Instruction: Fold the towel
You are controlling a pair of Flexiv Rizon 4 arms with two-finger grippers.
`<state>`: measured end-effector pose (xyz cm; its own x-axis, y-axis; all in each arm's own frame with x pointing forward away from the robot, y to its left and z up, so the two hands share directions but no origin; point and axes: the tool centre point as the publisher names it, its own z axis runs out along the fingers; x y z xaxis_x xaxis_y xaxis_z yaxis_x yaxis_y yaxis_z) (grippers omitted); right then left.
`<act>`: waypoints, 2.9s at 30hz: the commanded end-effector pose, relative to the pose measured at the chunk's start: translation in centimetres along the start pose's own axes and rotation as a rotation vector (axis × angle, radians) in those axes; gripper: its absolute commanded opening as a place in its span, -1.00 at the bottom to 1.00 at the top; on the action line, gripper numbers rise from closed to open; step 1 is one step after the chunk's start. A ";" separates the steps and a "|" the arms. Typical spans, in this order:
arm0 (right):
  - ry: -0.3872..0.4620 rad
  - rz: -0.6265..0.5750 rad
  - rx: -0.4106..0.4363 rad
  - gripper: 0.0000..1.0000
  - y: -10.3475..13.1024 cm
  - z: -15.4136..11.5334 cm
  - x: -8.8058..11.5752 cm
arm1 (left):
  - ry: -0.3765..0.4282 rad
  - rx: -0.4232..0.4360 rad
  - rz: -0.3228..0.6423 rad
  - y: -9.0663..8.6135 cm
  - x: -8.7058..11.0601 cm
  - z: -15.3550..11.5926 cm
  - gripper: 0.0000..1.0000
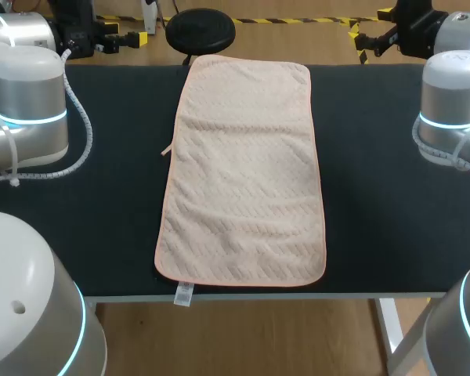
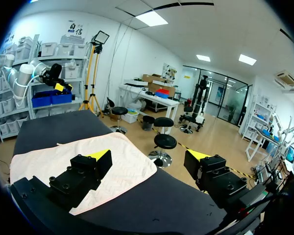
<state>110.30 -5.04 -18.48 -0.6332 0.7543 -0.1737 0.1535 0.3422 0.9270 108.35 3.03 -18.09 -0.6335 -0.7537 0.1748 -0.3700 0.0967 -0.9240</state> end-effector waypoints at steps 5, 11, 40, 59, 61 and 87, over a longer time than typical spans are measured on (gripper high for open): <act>0.001 0.000 0.001 1.00 0.0 0.0 0.0 | 0.006 0.001 0.018 -0.2 -0.2 0.8 1.00; 0.098 -0.195 0.162 1.00 0.6 1.8 -1.7 | -0.006 -0.087 0.196 -1.2 -0.9 4.7 1.00; 0.581 -0.944 0.613 1.00 -2.0 1.1 6.0 | -0.208 -0.774 0.784 4.2 2.3 4.0 1.00; 0.624 -0.891 0.724 1.00 -1.8 1.1 13.1 | -0.036 -0.990 0.986 8.0 6.4 4.8 1.00; 0.625 -0.880 0.749 1.00 -2.2 1.1 14.2 | -0.005 -1.018 0.958 8.7 6.8 4.5 1.00; 0.606 -0.696 0.936 1.00 -9.5 2.0 20.4 | 0.288 -1.022 0.857 16.3 9.0 5.0 1.00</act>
<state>97.01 7.84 -30.70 -0.9923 -0.0212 -0.1220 -0.0323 0.9954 0.0897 99.51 -5.71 -31.58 -0.9865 -0.0709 -0.1476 -0.0589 0.9947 -0.0844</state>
